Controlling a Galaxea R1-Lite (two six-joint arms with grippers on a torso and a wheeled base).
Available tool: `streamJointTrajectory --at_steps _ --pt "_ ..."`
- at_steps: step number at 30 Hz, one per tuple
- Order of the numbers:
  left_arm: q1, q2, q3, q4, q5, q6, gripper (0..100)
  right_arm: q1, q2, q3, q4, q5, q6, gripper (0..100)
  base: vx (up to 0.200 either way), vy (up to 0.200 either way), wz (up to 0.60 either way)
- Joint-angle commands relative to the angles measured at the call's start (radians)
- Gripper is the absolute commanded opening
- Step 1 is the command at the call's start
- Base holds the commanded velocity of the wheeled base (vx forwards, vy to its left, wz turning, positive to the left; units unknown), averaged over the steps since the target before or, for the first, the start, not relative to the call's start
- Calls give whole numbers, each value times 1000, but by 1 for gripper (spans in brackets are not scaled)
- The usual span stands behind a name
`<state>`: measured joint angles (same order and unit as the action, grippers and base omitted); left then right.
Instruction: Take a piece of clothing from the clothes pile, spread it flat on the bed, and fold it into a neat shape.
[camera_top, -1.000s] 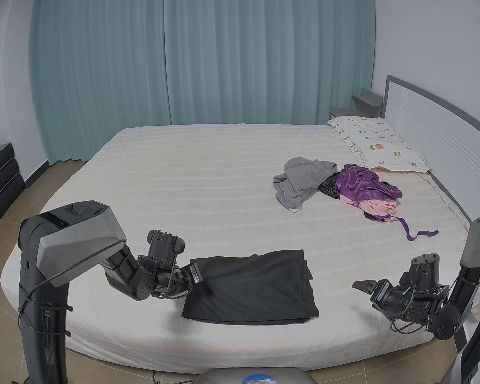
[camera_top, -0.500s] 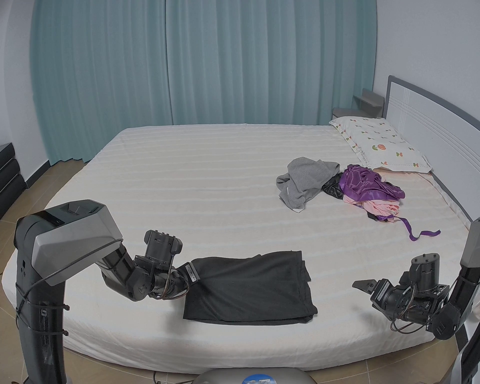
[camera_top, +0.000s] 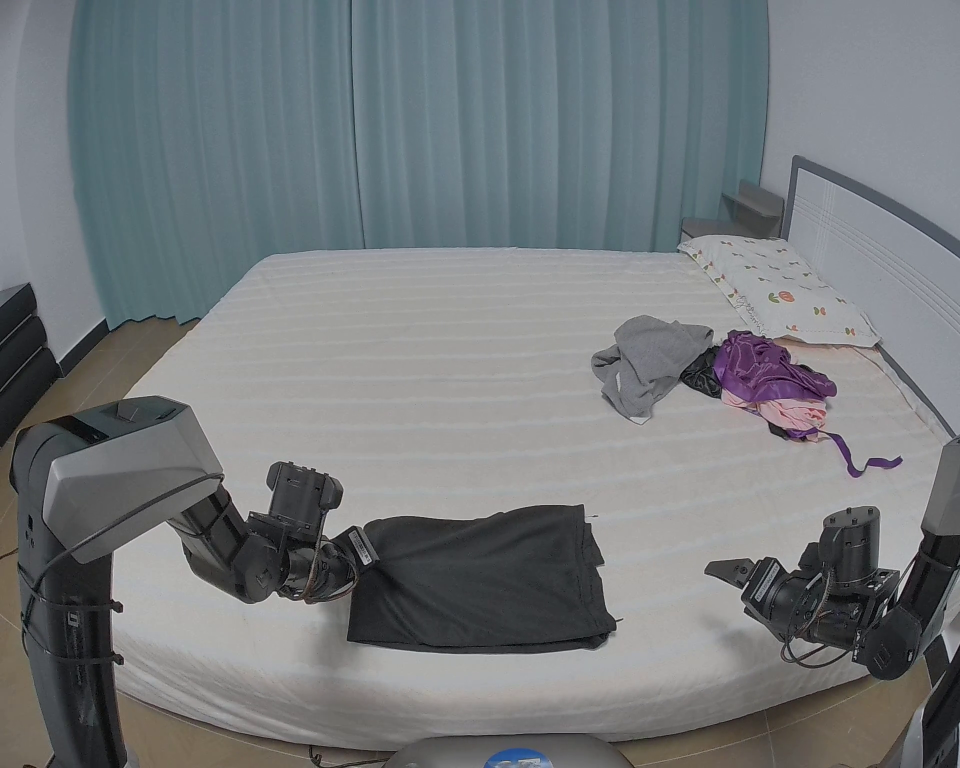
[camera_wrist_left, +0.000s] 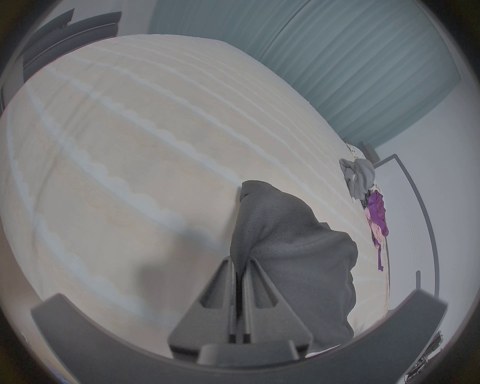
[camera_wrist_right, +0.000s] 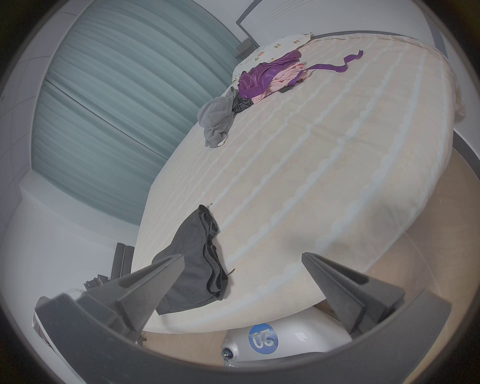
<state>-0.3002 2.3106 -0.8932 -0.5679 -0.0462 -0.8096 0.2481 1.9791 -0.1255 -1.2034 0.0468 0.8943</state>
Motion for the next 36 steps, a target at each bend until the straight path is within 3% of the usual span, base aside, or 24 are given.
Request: streamJointTrajectory --at_steps 1,27,36 --pt "18 -25 23 -1 0 -2 0 0 0 0 -1 1 0 100 0 200 0" --pt "62 -45 79 -7 -11 -3 0 7 6 -2 -1 -2 0 100 0 200 0" --pt "62 -40 80 -6 -1 -5 0 10 1 0 -1 -2 2 100 0 0 0"
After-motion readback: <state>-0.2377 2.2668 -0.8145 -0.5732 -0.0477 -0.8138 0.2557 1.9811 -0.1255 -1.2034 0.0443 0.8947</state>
